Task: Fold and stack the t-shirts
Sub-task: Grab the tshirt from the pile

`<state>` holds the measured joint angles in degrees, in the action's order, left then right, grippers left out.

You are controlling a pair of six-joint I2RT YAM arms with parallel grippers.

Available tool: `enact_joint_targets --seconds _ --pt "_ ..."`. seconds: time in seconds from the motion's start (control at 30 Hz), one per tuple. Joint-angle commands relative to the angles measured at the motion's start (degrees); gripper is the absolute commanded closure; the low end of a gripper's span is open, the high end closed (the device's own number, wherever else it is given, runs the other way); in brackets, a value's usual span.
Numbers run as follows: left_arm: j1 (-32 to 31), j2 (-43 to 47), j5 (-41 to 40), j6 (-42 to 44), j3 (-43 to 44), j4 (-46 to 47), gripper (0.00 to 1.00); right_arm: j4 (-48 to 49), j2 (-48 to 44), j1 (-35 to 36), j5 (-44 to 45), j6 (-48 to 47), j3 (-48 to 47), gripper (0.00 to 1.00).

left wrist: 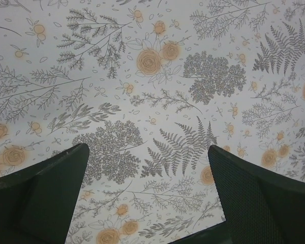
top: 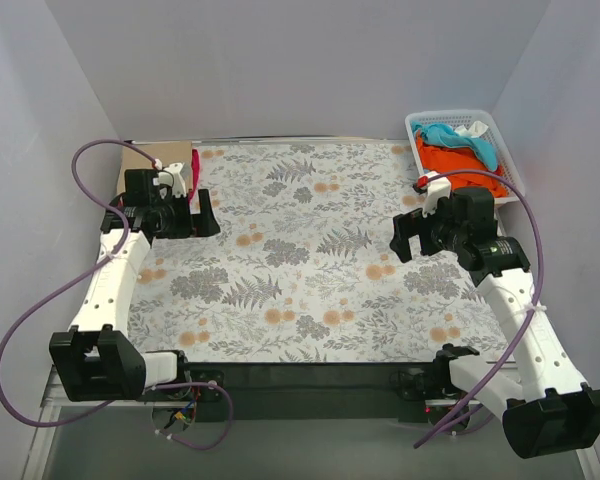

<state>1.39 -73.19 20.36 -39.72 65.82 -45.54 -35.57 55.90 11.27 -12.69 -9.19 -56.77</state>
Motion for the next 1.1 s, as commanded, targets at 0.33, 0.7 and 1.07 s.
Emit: enact_joint_targets --seconds 0.33,0.7,1.07 --pt "0.1 -4.6 4.3 -1.8 9.3 3.9 0.02 5.1 16.6 -6.1 7.6 0.5 -19.8 0.02" --pt "0.1 -10.6 8.2 -5.4 10.3 10.4 0.02 8.1 53.4 -15.6 8.7 5.0 -56.6 0.02" --pt "0.1 -10.3 4.1 -4.1 6.4 9.3 0.02 16.0 69.5 -16.6 19.3 -0.4 -67.8 0.05"
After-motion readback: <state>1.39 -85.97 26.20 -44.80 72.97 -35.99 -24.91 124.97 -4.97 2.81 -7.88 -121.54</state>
